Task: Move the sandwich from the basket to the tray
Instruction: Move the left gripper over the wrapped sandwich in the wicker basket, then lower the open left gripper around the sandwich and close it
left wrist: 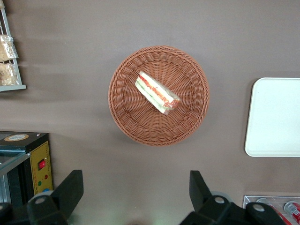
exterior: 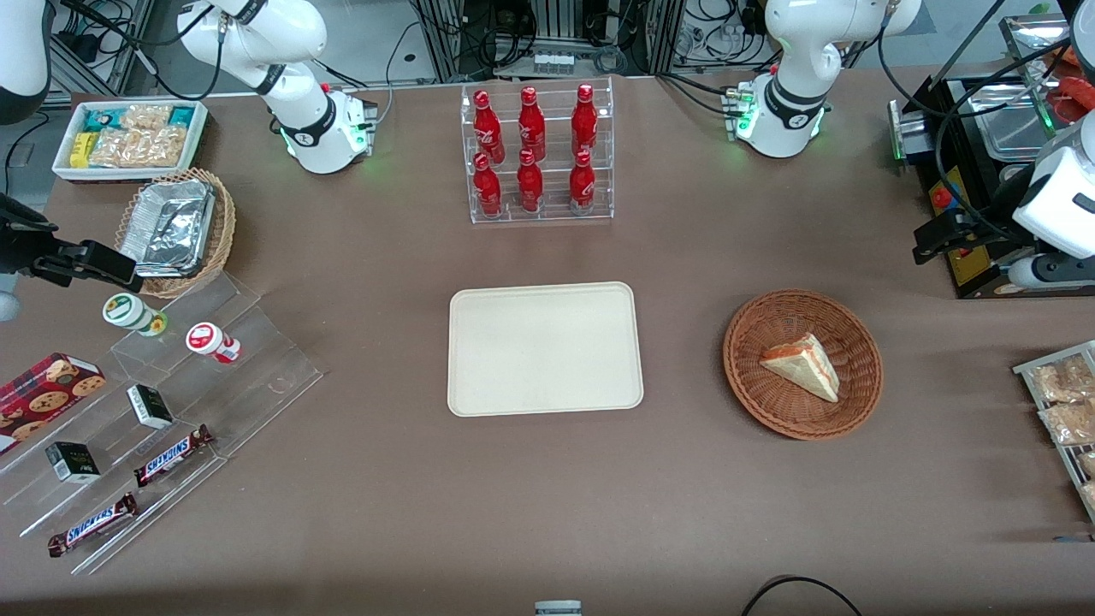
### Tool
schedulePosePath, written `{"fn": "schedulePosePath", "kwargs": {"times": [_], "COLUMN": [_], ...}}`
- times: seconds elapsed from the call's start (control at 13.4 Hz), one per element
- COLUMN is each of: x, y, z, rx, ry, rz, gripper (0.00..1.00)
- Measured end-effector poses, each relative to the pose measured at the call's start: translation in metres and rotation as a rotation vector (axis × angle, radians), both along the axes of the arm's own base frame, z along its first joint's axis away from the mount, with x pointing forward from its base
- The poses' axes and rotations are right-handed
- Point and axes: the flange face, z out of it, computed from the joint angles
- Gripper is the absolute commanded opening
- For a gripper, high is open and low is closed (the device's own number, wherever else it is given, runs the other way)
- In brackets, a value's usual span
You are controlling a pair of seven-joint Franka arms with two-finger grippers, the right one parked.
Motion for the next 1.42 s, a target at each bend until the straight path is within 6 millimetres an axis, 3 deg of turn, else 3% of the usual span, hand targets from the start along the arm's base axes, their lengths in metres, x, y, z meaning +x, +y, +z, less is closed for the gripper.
{"fn": "schedulePosePath", "kwargs": {"times": [0.37, 0.6, 0.97, 1.27, 1.42], "x": [0.001, 0.015, 0.044, 0.043, 0.037], "y": [0.002, 0.003, 0.001, -0.007, -0.021], "z": [-0.001, -0.022, -0.102, -0.160, -0.191], "rx": [0.008, 0.009, 0.010, 0.009, 0.007], "ry": [0.000, 0.009, -0.030, -0.073, -0.086], "rz": [0.002, 0.003, 0.141, 0.360, 0.470], "gripper": [1.00, 1.00, 1.00, 1.00, 1.00]}}
